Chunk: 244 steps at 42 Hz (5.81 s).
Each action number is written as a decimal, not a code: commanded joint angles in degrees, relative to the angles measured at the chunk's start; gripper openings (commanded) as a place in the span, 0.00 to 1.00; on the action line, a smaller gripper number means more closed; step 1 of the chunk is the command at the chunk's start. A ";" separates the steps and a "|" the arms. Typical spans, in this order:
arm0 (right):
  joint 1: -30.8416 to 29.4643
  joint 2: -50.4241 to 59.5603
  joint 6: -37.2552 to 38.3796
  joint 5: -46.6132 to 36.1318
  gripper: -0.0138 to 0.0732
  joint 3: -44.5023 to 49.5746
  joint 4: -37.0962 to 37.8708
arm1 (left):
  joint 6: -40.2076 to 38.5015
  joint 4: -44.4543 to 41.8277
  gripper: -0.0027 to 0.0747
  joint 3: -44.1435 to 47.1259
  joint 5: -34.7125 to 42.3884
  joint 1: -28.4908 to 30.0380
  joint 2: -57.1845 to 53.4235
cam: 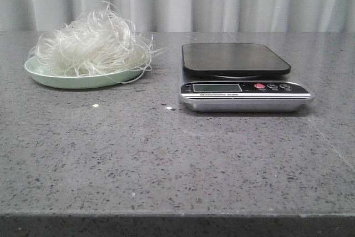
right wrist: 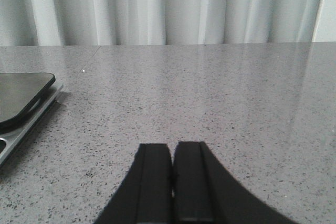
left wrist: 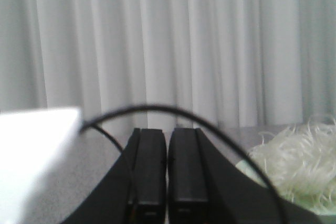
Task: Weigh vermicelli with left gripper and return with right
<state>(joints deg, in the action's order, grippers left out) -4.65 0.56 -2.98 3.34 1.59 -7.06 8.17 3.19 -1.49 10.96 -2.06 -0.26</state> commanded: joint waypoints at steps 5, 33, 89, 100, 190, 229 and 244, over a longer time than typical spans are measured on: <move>-0.45 0.95 0.04 -4.37 0.33 -0.46 0.18 | -0.69 0.31 0.21 -18.46 -4.32 0.13 4.47; -0.45 0.95 0.04 -4.41 0.33 -0.46 0.18 | 1.56 0.15 0.66 -69.77 -36.23 -13.66 54.78; -0.45 0.95 0.04 -4.19 0.33 -0.46 0.18 | 28.02 34.77 0.76 -79.74 -58.94 -5.18 99.59; -0.45 0.95 0.04 -3.85 0.33 -0.46 0.18 | 28.02 34.77 0.47 -79.74 -59.03 -5.18 100.35; -0.45 0.95 0.04 -3.64 0.33 -0.46 0.18 | 28.02 42.14 0.22 -105.79 -59.57 -29.86 111.08; -0.45 0.95 0.04 -3.64 0.33 -0.46 0.18 | 25.29 39.96 0.74 -112.68 -70.00 -25.23 110.63; -0.45 0.95 0.04 -3.64 0.33 -0.46 0.18 | 18.79 29.78 0.72 -112.68 -75.11 -19.87 104.71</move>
<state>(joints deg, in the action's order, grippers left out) -4.65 0.56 -2.98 3.82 1.59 -7.06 29.34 33.89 -112.19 -64.06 -22.73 109.79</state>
